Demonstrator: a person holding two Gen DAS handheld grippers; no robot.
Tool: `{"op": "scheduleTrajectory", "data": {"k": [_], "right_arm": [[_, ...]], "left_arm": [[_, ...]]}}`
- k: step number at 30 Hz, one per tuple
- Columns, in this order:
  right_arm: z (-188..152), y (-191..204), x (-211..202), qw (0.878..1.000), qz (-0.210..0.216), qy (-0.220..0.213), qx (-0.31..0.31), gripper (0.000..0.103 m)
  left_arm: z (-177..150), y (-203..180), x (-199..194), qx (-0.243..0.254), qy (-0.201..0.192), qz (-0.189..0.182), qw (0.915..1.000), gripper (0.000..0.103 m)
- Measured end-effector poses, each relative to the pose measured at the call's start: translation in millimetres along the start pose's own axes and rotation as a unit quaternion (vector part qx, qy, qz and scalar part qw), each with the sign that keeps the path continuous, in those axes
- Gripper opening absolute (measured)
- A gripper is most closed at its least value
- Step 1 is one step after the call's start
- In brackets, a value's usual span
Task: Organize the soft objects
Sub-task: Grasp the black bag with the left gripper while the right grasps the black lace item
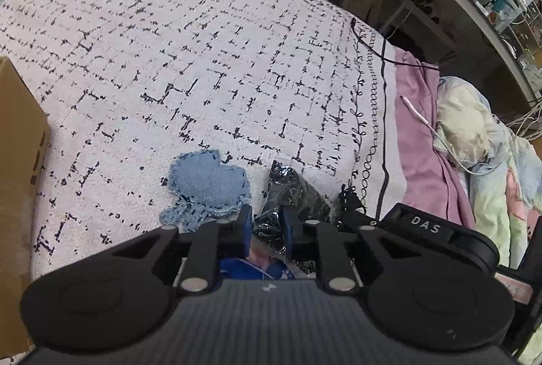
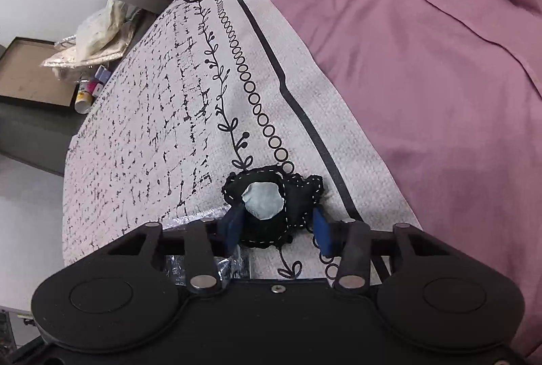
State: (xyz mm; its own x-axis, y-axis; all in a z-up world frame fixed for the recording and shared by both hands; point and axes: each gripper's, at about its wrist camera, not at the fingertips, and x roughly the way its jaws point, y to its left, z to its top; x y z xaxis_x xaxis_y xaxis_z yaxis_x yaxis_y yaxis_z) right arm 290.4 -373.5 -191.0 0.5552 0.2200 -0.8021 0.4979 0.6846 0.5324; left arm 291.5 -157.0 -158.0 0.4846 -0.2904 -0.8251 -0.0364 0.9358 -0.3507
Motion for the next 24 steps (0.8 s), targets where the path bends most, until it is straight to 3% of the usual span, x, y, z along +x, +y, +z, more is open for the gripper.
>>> {"op": "scheduleTrajectory", "data": {"k": [7, 9, 15, 19, 20, 22, 23, 24], "right_arm": [[-5, 10, -18, 0.999, 0.031, -0.02, -0.028, 0.023], [-6, 15, -22, 0.998, 0.042, -0.02, -0.039, 0.001], [-13, 29, -34, 0.995, 0.072, -0.026, -0.066, 0.0], [-8, 22, -35, 0.997, 0.058, -0.021, -0.039, 0.001], [-5, 17, -35, 0.998, 0.056, -0.021, -0.024, 0.003], [1, 10, -36, 0.999, 0.043, -0.026, 0.0, 0.025], [3, 8, -37, 0.999, 0.032, -0.033, 0.005, 0.054], [2, 8, -37, 0.999, 0.019, -0.042, 0.007, 0.073]], "left_arm": [[-2, 4, -31, -0.011, -0.023, -0.008, 0.9996, 0.01], [-2, 7, -42, -0.017, -0.034, -0.007, 0.9993, 0.008], [0, 19, -82, -0.022, -0.069, 0.002, 0.9974, 0.007], [-2, 30, -103, -0.028, -0.087, 0.009, 0.9957, 0.006], [-2, 33, -108, -0.031, -0.091, 0.011, 0.9953, 0.006], [-4, 38, -117, -0.034, -0.097, 0.013, 0.9946, 0.006], [-5, 41, -120, -0.036, -0.1, 0.014, 0.9942, 0.006], [-6, 44, -123, -0.039, -0.101, 0.015, 0.994, 0.006]]}}
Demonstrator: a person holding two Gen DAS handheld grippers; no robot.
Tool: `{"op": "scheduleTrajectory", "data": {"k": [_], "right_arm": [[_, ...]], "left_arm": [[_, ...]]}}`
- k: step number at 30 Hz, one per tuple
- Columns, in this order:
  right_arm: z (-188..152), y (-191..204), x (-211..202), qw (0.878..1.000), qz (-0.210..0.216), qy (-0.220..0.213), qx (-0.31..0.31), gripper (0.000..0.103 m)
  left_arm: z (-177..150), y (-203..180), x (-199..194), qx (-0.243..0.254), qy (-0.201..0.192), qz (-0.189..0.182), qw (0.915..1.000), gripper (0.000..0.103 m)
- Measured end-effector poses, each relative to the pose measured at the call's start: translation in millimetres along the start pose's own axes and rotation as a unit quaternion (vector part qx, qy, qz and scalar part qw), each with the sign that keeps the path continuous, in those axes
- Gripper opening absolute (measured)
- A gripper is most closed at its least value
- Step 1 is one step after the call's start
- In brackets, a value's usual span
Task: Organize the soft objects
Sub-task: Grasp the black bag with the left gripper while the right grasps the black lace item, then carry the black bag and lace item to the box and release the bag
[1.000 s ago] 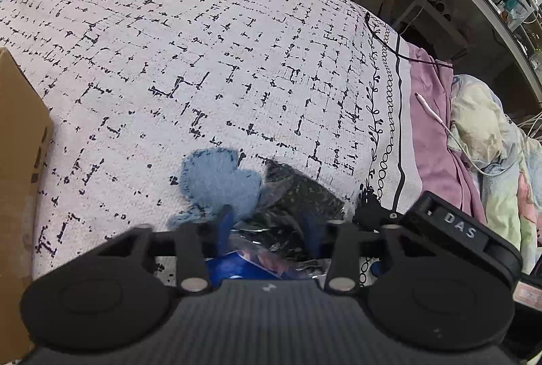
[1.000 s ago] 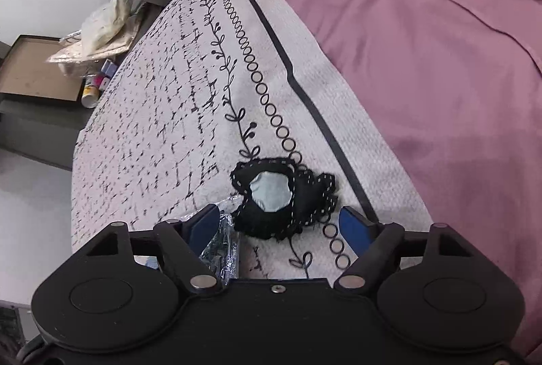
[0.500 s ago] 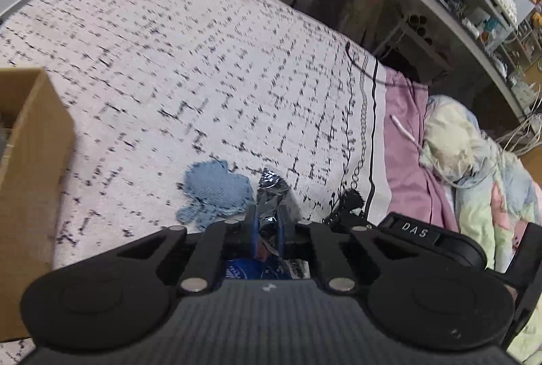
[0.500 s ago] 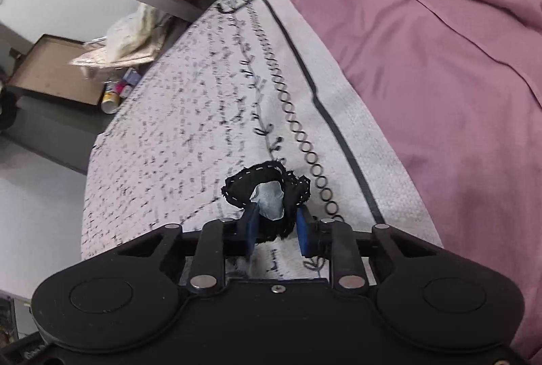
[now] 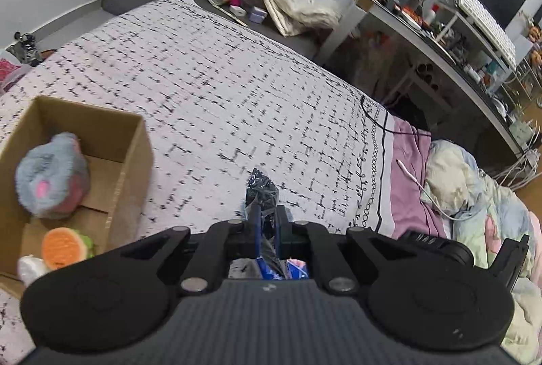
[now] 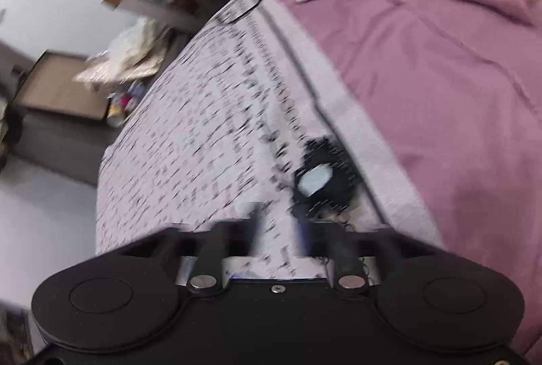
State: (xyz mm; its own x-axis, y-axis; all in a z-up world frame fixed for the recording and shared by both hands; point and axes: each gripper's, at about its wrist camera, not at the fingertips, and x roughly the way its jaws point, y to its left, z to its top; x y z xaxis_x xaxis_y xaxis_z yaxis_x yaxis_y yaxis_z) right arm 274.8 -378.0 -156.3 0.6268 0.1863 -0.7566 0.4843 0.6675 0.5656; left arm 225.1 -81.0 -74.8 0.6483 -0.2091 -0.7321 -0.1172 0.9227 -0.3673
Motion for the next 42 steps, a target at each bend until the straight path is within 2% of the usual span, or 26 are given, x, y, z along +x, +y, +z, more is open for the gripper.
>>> {"op": "scheduleTrajectory", "data": {"k": [2, 8, 11, 13, 14, 15, 17, 21, 28, 31, 42], "right_arm": [[0, 2, 1, 1.0, -0.022, -0.011, -0.006, 0.074], [3, 9, 20, 0.998, -0.053, -0.002, -0.015, 0.073], [3, 15, 31, 0.997, -0.074, 0.001, -0.034, 0.069], [1, 19, 38, 0.995, -0.087, 0.008, -0.047, 0.06], [0, 19, 42, 0.994, -0.092, 0.013, -0.052, 0.044], [-1, 18, 47, 0.993, -0.097, 0.023, -0.056, 0.036], [-5, 19, 47, 0.992, -0.103, 0.021, -0.066, 0.031], [-13, 25, 34, 0.994, -0.072, 0.022, -0.079, 0.026], [-26, 43, 9, 0.992, -0.045, 0.019, -0.115, 0.026], [-29, 50, -1, 0.992, -0.019, 0.017, -0.124, 0.026], [-60, 95, -25, 0.978, 0.046, -0.004, -0.203, 0.026]], "left_arm": [[0, 6, -6, -0.005, -0.003, 0.002, 1.0, 0.006], [0, 26, -19, -0.02, -0.011, 0.011, 0.9997, 0.006], [3, 37, -26, -0.026, -0.017, 0.016, 0.9994, 0.006], [5, 45, -32, -0.031, -0.021, 0.02, 0.9991, 0.006], [6, 48, -34, -0.033, -0.024, 0.022, 0.9989, 0.006], [8, 53, -37, -0.036, -0.027, 0.025, 0.9987, 0.006], [11, 61, -43, -0.041, -0.033, 0.03, 0.9982, 0.006], [16, 77, -55, -0.051, -0.044, 0.038, 0.997, 0.006], [24, 101, -73, -0.064, -0.06, 0.043, 0.9952, 0.006], [27, 109, -80, -0.064, -0.067, 0.043, 0.9948, 0.006], [27, 135, -94, -0.064, -0.076, 0.044, 0.9941, 0.006]]}}
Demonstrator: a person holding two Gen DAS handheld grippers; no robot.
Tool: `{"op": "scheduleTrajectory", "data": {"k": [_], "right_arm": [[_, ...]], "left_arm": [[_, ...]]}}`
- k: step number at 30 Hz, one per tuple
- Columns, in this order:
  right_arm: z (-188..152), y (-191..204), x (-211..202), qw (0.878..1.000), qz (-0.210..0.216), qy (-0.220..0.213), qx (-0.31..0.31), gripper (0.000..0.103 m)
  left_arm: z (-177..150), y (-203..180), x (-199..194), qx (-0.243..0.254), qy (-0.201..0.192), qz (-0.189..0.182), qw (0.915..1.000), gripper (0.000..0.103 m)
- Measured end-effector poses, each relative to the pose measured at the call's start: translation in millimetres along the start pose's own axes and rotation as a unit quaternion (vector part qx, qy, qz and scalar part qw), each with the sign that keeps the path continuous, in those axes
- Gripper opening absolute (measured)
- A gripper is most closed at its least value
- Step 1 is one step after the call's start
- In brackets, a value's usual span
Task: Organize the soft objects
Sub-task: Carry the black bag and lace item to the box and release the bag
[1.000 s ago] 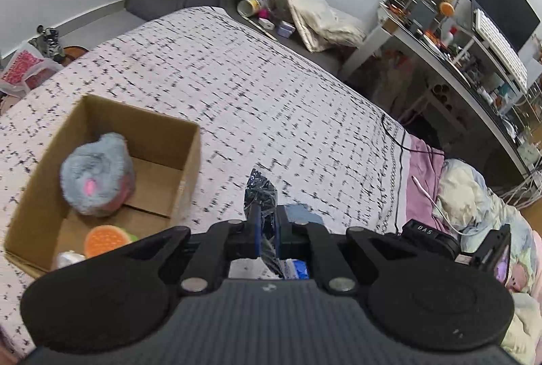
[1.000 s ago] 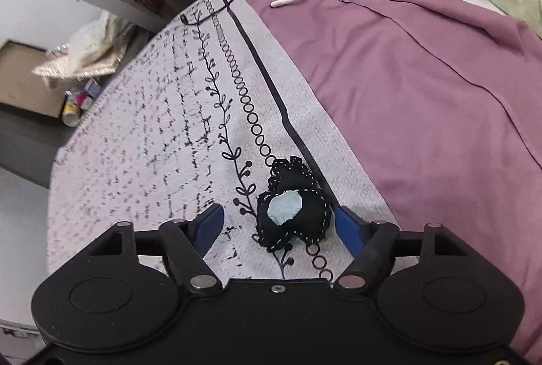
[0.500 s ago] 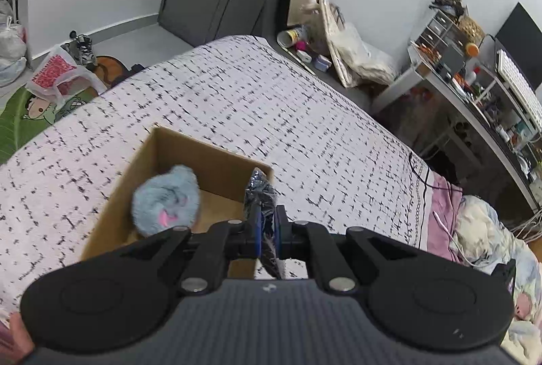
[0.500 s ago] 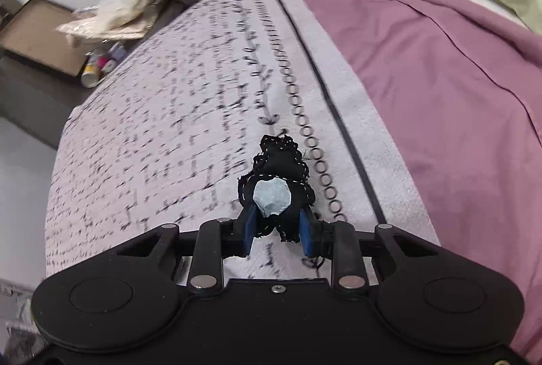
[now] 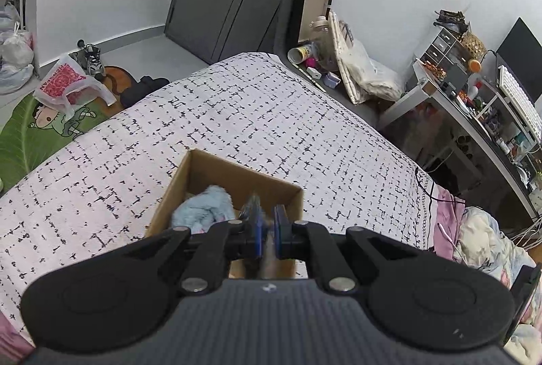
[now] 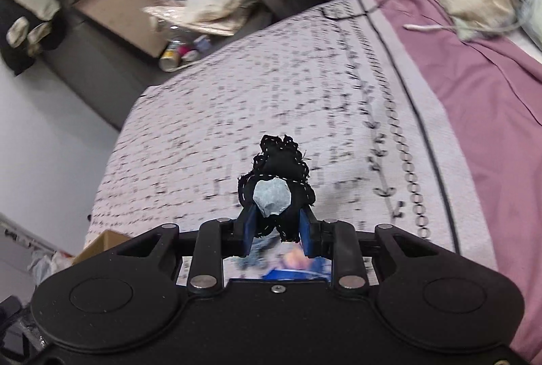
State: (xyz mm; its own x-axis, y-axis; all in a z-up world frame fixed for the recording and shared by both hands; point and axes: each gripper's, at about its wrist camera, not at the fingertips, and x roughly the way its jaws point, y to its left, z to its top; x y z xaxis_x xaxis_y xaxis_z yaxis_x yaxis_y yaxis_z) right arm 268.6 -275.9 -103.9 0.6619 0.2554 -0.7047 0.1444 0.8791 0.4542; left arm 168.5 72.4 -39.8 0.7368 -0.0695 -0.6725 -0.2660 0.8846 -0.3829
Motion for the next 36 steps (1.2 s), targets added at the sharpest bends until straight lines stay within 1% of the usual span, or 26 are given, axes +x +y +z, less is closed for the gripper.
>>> {"op": "scheduleTrajectory", "data": {"k": [7, 9, 10, 11, 14, 17, 20, 23, 25, 30, 32, 34, 35, 36], "right_arm": [[-13, 37, -5, 0.998, 0.048, -0.001, -0.047, 0.026], [-17, 50, -7, 0.996, 0.064, 0.0, -0.064, 0.026], [-20, 57, -8, 0.994, 0.073, 0.002, -0.075, 0.026], [-21, 63, -8, 0.993, 0.079, 0.004, -0.084, 0.026], [-28, 82, -5, 0.989, 0.101, 0.016, -0.108, 0.027], [-35, 98, -4, 0.985, 0.115, 0.022, -0.126, 0.027], [-42, 113, -4, 0.982, 0.128, 0.026, -0.139, 0.027], [-45, 125, -6, 0.978, 0.143, 0.026, -0.15, 0.027], [-48, 131, -6, 0.975, 0.155, 0.028, -0.159, 0.027], [-61, 149, -7, 0.963, 0.187, 0.036, -0.191, 0.028], [-68, 156, -5, 0.958, 0.198, 0.043, -0.205, 0.028], [-72, 161, -3, 0.954, 0.208, 0.046, -0.213, 0.03], [-74, 163, -2, 0.951, 0.215, 0.049, -0.215, 0.035], [-74, 164, -3, 0.948, 0.227, 0.05, -0.217, 0.043]], "left_arm": [[-1, 25, 3, -0.005, 0.014, 0.019, 0.9997, 0.006], [-2, 31, 3, -0.005, 0.017, 0.026, 0.9995, 0.007], [-2, 35, 2, -0.006, 0.017, 0.035, 0.9992, 0.008], [-2, 37, 2, -0.005, 0.017, 0.041, 0.999, 0.01], [-2, 45, 2, -0.012, 0.021, 0.049, 0.9985, 0.011], [-3, 51, 5, -0.009, 0.032, 0.062, 0.9975, 0.022], [-6, 54, 8, 0.004, 0.034, 0.078, 0.9964, 0.043], [-7, 58, 12, 0.012, 0.036, 0.09, 0.9952, 0.054], [-8, 60, 16, 0.009, 0.042, 0.098, 0.9942, 0.057], [-12, 67, 24, 0.002, 0.053, 0.098, 0.9937, 0.062], [-13, 68, 26, 0.0, 0.055, 0.101, 0.9934, 0.067], [-14, 70, 27, -0.007, 0.055, 0.105, 0.993, 0.071], [-14, 71, 27, -0.006, 0.056, 0.106, 0.9928, 0.071], [-14, 71, 28, -0.005, 0.057, 0.108, 0.9925, 0.072]]}}
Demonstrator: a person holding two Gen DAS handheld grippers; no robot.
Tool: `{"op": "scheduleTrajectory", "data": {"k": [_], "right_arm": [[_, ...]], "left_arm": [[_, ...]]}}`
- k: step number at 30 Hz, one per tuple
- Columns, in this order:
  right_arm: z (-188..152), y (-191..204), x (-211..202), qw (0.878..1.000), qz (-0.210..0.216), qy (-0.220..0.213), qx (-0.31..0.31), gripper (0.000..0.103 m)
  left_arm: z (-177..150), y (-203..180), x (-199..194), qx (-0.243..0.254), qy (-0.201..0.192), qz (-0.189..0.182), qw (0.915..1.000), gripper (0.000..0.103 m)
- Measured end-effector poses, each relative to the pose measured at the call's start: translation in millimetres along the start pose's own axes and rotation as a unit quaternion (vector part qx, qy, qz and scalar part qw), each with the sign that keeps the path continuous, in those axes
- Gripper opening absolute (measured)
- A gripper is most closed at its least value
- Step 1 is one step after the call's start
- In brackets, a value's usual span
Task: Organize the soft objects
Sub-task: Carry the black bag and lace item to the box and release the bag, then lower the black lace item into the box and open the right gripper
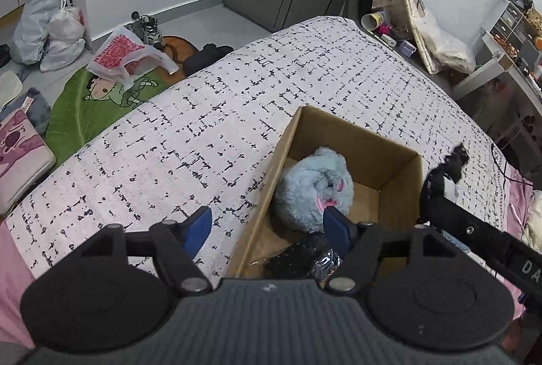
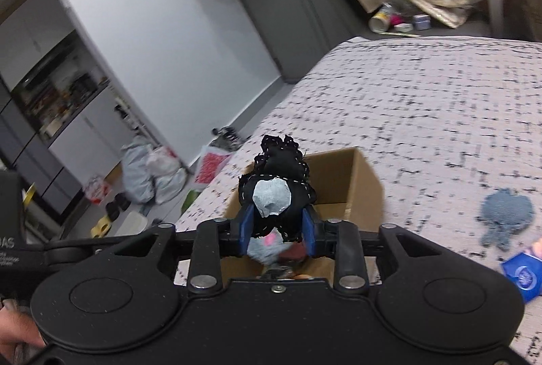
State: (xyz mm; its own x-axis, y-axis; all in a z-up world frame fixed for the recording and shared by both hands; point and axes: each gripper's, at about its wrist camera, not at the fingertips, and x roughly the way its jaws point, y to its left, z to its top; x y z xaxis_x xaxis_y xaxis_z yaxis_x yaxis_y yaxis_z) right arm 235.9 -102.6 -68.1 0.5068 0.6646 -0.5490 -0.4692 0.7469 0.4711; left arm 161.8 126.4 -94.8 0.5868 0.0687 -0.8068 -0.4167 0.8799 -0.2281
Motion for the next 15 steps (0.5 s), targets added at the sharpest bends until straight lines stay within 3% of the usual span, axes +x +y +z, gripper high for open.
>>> {"op": "scheduleTrajectory", "data": {"k": [2, 10, 15], "right_arm": [[1, 3, -1, 1.0, 0.011, -0.008, -0.009, 0.052], [9, -18, -15, 0.999, -0.004, -0.01, 0.039, 0.061], [13, -34, -33, 0.998, -0.013, -0.017, 0.054, 0.074]], "left_arm": [[0, -1, 1, 0.002, 0.003, 0.001, 1.0, 0.072], [2, -15, -5, 0.015, -0.001, -0.002, 0.9999, 0.078], [3, -31, -13, 0.026, -0.007, -0.005, 0.9996, 0.079]]}}
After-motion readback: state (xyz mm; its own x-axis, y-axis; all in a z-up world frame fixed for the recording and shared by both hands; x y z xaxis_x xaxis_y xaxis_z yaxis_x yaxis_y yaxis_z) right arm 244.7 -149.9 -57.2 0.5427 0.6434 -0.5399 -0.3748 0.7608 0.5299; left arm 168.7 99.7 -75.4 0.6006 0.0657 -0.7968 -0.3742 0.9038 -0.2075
